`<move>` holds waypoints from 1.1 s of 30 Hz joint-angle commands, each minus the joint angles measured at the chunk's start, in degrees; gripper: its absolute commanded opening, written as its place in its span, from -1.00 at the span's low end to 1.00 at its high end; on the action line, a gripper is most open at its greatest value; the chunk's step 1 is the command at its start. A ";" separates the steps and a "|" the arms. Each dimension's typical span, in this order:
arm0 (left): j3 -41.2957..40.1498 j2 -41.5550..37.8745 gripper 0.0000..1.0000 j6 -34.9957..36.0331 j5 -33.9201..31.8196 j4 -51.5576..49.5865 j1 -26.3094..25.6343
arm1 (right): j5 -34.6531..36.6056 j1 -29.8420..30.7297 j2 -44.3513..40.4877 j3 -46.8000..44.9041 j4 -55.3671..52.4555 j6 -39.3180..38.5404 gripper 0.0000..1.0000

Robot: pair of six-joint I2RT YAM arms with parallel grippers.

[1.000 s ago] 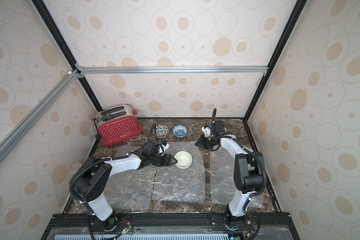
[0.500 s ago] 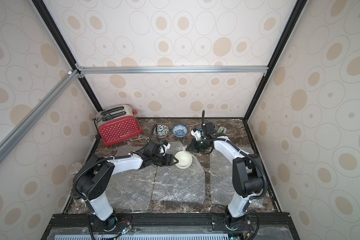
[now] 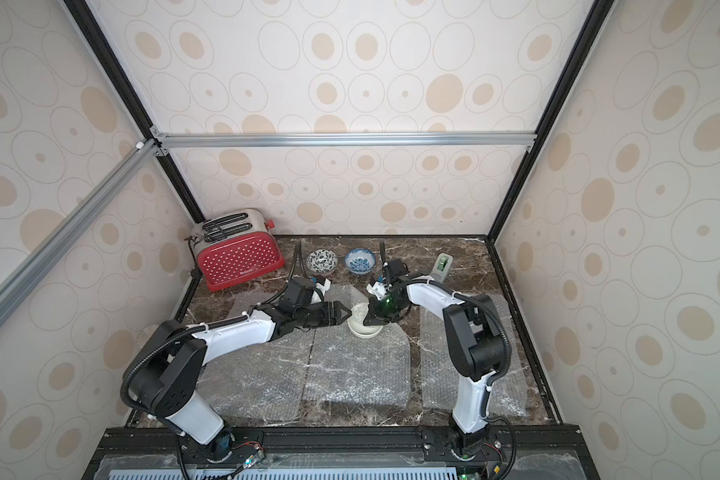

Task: Wrap bowls in bubble wrap
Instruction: Wrap the bowl in bubble wrap.

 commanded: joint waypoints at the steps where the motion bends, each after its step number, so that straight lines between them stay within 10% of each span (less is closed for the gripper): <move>1: 0.51 0.22 0.57 -3.60 -2.37 2.67 -0.46 | 1.99 0.48 1.07 0.80 -2.61 -2.11 -0.98; 26: 15.87 18.85 0.56 -1.28 -1.24 -0.57 -2.92 | 1.53 1.24 0.99 2.09 -2.66 -2.56 -0.92; 33: 13.51 18.84 0.56 -1.28 -1.24 -0.57 -2.96 | 2.14 1.27 -1.09 3.05 -4.81 -3.47 -0.49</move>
